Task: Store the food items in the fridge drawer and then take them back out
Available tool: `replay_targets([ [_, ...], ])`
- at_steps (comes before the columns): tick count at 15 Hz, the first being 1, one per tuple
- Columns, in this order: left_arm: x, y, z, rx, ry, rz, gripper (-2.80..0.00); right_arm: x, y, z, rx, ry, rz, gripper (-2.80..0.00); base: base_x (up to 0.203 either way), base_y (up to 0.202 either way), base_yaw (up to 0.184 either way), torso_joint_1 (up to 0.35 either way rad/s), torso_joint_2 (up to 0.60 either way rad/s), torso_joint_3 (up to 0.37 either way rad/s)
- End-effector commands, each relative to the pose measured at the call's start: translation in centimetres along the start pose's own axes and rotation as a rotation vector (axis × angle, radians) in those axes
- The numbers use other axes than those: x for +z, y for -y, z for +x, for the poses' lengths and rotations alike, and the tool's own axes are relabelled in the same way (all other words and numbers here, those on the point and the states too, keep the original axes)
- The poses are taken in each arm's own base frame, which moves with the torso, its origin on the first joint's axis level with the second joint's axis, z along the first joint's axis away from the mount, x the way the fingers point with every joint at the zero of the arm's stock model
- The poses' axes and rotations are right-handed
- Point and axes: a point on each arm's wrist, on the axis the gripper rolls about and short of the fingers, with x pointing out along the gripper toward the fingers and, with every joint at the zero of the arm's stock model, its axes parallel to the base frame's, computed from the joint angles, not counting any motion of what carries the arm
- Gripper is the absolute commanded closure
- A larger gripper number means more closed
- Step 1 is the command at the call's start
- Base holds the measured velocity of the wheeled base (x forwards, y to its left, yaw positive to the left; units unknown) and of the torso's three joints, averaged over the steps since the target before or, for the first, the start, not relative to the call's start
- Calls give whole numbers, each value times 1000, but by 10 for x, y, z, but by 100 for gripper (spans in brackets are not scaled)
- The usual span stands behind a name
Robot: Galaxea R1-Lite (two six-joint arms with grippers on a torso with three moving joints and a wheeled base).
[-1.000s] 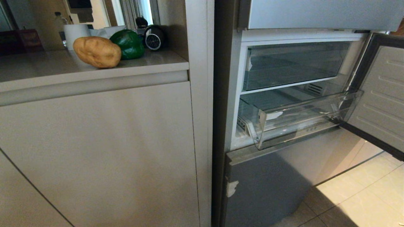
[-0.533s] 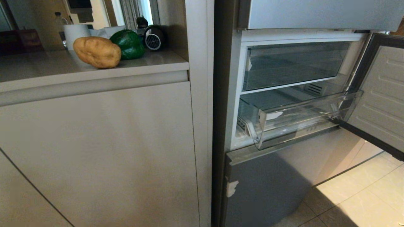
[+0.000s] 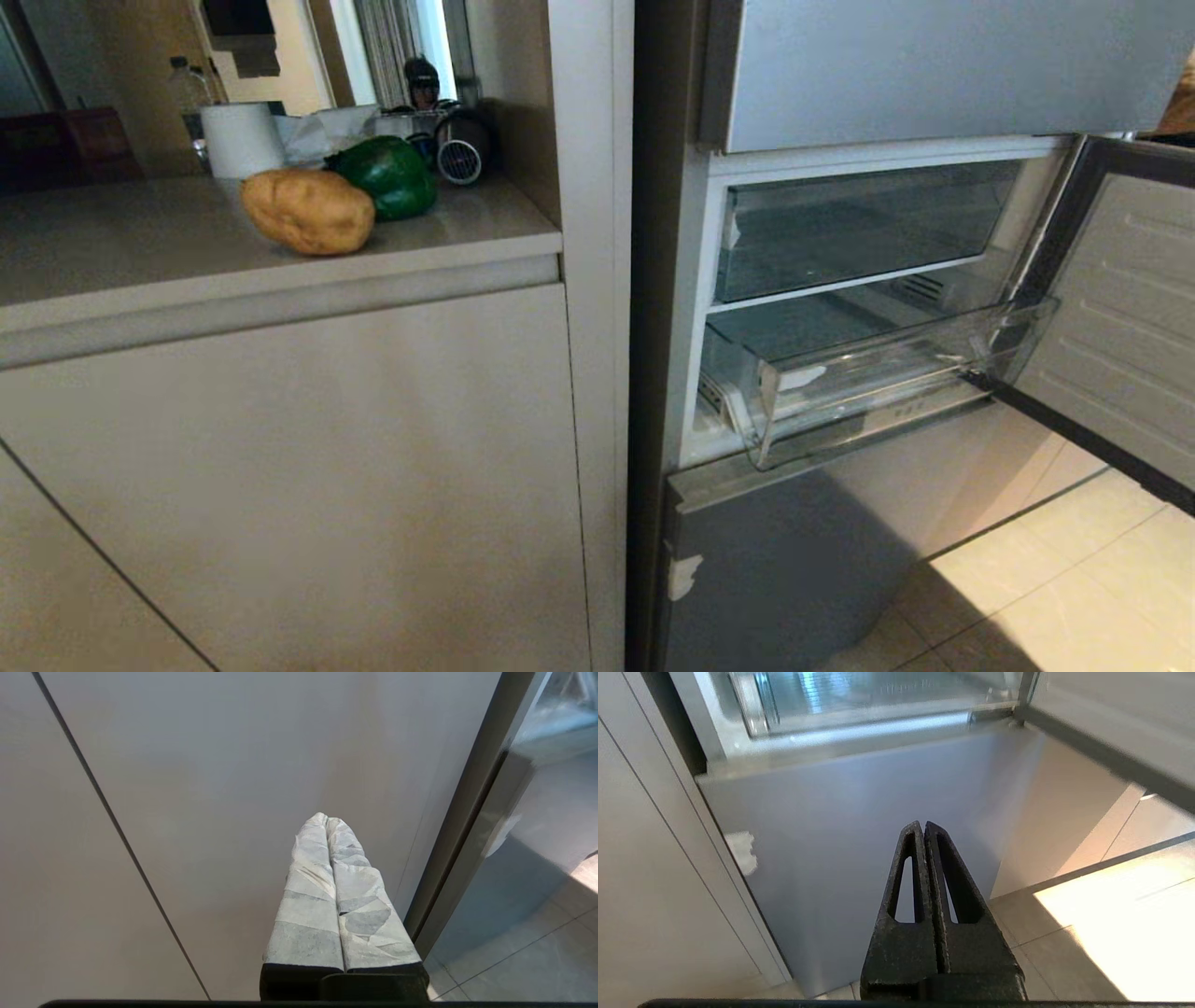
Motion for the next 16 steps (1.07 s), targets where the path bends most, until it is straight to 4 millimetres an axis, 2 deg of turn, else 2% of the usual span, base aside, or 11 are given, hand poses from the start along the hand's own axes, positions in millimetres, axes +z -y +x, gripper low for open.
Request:
replay_targets([
  [1,0,0,0,0,-1,0,0,-2,0,1,0,-7,0,0,0,0,0,217,-529,-302],
  [9,0,0,0,0,0,0,0,-2,0,1,0,-7,3,0,0,0,0,242,-562,-322],
  [14,0,0,0,0,0,0,0,-2,0,1,1,-7,3,0,0,0,0,170,-374,-208],
  [16,0,0,0,0,-1,0,0,-2,0,1,1,-7,3,0,0,0,0,45,-104,-54],
])
